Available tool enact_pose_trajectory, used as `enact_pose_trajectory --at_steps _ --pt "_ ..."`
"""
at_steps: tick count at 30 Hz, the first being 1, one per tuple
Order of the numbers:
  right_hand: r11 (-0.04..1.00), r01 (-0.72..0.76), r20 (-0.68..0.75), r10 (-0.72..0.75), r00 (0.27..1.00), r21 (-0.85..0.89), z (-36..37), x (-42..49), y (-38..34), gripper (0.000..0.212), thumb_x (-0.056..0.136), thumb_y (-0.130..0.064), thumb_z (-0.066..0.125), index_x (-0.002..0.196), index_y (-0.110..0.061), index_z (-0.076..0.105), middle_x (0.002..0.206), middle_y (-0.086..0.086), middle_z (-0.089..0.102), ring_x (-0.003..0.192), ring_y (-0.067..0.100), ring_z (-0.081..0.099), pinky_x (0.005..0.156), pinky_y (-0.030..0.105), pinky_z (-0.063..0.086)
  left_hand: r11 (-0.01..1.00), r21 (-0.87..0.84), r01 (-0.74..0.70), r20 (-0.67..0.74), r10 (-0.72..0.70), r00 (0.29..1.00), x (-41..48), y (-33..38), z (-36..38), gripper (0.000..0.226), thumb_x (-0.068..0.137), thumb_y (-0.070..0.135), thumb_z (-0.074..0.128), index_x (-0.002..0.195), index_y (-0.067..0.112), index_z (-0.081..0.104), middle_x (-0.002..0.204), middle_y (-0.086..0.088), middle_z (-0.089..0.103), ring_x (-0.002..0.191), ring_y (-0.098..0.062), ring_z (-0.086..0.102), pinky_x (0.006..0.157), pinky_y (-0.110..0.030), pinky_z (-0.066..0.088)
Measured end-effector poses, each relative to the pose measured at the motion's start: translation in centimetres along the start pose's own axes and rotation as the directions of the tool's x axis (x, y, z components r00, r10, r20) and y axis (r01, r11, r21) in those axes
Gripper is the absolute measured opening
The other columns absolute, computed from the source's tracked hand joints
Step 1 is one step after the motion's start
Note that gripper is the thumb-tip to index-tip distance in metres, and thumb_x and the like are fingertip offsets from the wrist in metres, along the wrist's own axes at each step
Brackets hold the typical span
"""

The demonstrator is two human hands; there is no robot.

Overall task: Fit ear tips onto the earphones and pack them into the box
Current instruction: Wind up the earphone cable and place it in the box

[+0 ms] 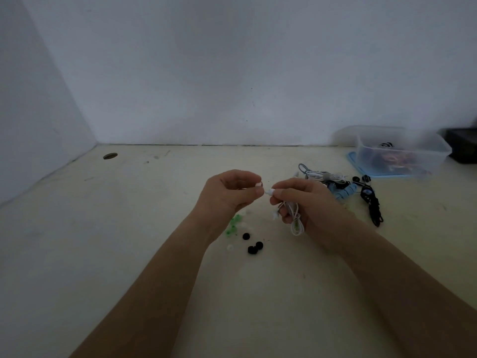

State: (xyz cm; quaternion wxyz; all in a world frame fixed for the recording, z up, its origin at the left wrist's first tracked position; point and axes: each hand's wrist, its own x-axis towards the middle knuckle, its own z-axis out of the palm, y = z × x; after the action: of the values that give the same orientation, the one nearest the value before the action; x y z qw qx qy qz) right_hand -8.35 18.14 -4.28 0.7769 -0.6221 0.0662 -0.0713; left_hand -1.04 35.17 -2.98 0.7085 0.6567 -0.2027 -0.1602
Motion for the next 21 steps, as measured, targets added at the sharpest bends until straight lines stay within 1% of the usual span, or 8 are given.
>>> enact_pose_trajectory --at_steps 4,8,10,14,16,18,21 --pt "0.998 0.067 -0.022 -0.067 0.998 -0.006 0.0 0.0 0.1 0.014 0.088 -0.004 0.067 0.099 0.002 0.07 0.08 0.014 0.071 0.057 0.021 0.058 0.049 0.026 0.048 0.99 -0.139 0.005 -0.02 -0.008 1.0 0.2 -0.3 0.2 0.018 0.079 -0.007 0.072 0.091 0.006 0.073 0.087 -0.008 0.074 0.084 -0.017 0.07 0.078 -0.023 0.055" --pt "0.992 0.124 -0.031 -0.125 0.992 -0.035 -0.1 -0.1 0.1 0.014 0.088 -0.006 0.068 0.1 0.002 0.07 0.084 0.017 0.072 0.062 0.026 0.062 0.05 0.026 0.048 0.983 -0.181 0.026 0.005 -0.026 1.0 0.2 -0.2 0.7 0.019 0.081 -0.008 0.07 0.095 0.003 0.073 0.091 -0.011 0.075 0.088 -0.02 0.071 0.081 -0.025 0.057" --pt "0.989 0.147 -0.045 -0.148 0.988 -0.034 -0.2 -0.3 0.1 0.012 0.088 -0.006 0.069 0.098 0.0 0.071 0.084 0.017 0.072 0.063 0.028 0.063 0.05 0.027 0.048 0.976 -0.212 0.047 0.014 -0.045 0.999 0.2 -0.2 0.8 0.019 0.082 -0.009 0.068 0.098 0.0 0.072 0.093 -0.012 0.075 0.087 -0.02 0.072 0.081 -0.024 0.058" --pt "0.985 0.169 -0.061 -0.17 0.984 -0.016 -0.3 -0.7 -0.2 0.012 0.086 -0.006 0.068 0.097 -0.001 0.071 0.081 0.014 0.072 0.059 0.021 0.064 0.052 0.027 0.049 0.952 -0.289 0.102 0.041 -0.094 0.995 0.2 -0.2 1.0 0.017 0.084 -0.006 0.066 0.099 -0.001 0.072 0.097 -0.014 0.075 0.086 -0.02 0.072 0.077 -0.022 0.058" --pt "0.984 0.18 -0.066 -0.181 0.981 -0.014 -0.3 -0.8 -0.2 0.016 0.084 -0.009 0.071 0.098 0.0 0.07 0.079 0.012 0.071 0.058 0.021 0.063 0.052 0.028 0.048 0.95 -0.297 0.091 0.052 -0.079 0.996 0.2 -0.2 1.1 0.017 0.083 -0.004 0.066 0.098 0.0 0.072 0.098 -0.015 0.075 0.086 -0.02 0.072 0.076 -0.022 0.058" --pt "0.981 0.192 -0.07 -0.194 0.979 -0.032 -0.3 -0.8 -0.3 0.02 0.082 -0.011 0.073 0.099 0.001 0.07 0.079 0.012 0.071 0.06 0.023 0.062 0.052 0.028 0.048 0.954 -0.291 0.073 0.062 -0.057 0.996 0.1 -0.3 1.2 0.02 0.077 0.001 0.069 0.097 0.002 0.073 0.099 -0.015 0.075 0.087 -0.021 0.073 0.077 -0.023 0.058" --pt "0.976 0.21 -0.074 -0.215 0.974 -0.064 -0.3 -0.9 -0.4 0.032 0.076 -0.02 0.075 0.099 0.001 0.071 0.079 0.012 0.072 0.059 0.025 0.062 0.051 0.028 0.049 0.959 -0.278 0.059 0.083 -0.038 0.996 0.0 -0.3 1.3 0.024 0.072 0.004 0.069 0.095 0.005 0.073 0.099 -0.014 0.075 0.089 -0.022 0.073 0.077 -0.023 0.059"
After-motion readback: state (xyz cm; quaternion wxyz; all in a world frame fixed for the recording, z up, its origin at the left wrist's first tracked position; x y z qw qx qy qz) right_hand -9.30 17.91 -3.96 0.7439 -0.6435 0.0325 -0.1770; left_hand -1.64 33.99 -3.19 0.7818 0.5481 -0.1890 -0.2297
